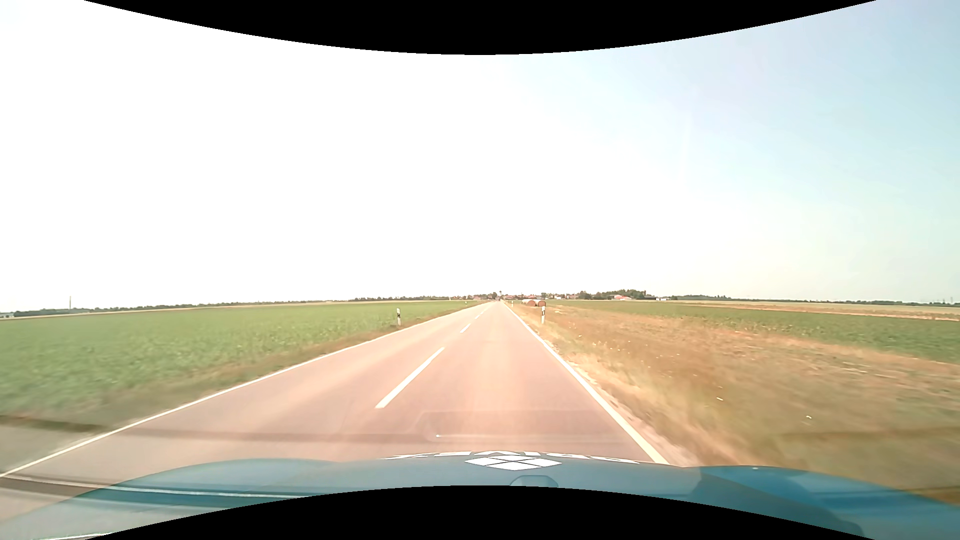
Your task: Follow the waypoints while adhering to traffic rules and regulations
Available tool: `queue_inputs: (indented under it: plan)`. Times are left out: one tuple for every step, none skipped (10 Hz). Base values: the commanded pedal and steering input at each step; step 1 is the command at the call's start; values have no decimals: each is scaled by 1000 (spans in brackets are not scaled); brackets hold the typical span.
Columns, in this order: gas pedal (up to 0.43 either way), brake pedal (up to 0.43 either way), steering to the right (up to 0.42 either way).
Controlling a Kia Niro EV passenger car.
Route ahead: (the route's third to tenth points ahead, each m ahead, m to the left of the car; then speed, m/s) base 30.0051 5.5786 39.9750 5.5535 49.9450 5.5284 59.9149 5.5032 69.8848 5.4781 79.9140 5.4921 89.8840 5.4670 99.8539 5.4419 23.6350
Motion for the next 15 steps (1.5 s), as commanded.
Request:
queue_inputs:
  plan:
    - [228, 0, -1]
    - [228, 0, -1]
    - [228, 0, -1]
    - [228, 0, -2]
    - [228, 0, -2]
    - [228, 0, -3]
    - [197, 0, -3]
    - [197, 0, -3]
    - [209, 0, -3]
    - [209, 0, -3]
    - [209, 0, -3]
    - [209, 0, -3]
    - [209, 0, -3]
    - [209, 0, -3]
    - [209, 0, -3]
